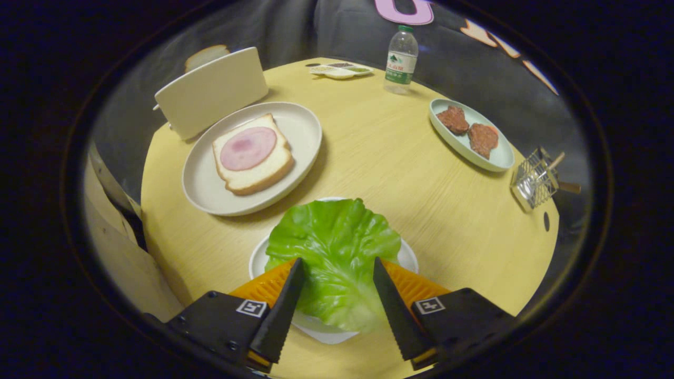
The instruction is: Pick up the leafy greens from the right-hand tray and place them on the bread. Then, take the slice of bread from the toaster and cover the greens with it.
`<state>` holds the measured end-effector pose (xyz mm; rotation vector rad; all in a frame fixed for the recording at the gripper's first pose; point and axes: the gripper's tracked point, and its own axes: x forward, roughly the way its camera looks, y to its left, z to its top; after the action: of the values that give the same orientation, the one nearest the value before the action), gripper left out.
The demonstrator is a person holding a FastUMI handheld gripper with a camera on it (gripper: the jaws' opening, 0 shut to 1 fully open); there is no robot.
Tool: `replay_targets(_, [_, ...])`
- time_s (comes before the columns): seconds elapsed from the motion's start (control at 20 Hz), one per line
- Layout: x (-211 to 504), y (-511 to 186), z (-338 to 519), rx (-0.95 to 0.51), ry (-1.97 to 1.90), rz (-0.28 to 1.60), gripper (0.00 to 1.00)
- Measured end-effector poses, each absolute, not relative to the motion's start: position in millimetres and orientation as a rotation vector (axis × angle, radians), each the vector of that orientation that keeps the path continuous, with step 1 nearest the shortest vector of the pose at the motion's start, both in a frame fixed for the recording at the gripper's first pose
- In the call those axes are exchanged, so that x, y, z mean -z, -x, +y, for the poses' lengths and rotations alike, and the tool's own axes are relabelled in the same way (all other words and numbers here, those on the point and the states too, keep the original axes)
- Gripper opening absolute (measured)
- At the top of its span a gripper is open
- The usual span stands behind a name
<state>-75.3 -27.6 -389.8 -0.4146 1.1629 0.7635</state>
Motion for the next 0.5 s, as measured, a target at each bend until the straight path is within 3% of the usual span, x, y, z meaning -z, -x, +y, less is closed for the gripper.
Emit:
replay_targets(0.15, [389.6, 75.7, -27.9, -0.750, 0.405, 1.165, 0.82])
replay_targets(0.3, [389.9, 75.0, -25.6, -0.737, 0.401, 1.165, 0.41])
replay_targets(0.4, [390.3, 75.7, -24.3, -0.738, 0.404, 1.159, 0.41])
replay_targets(0.5, [391.7, 75.6, -21.3, -0.752, 0.415, 1.144, 0.14])
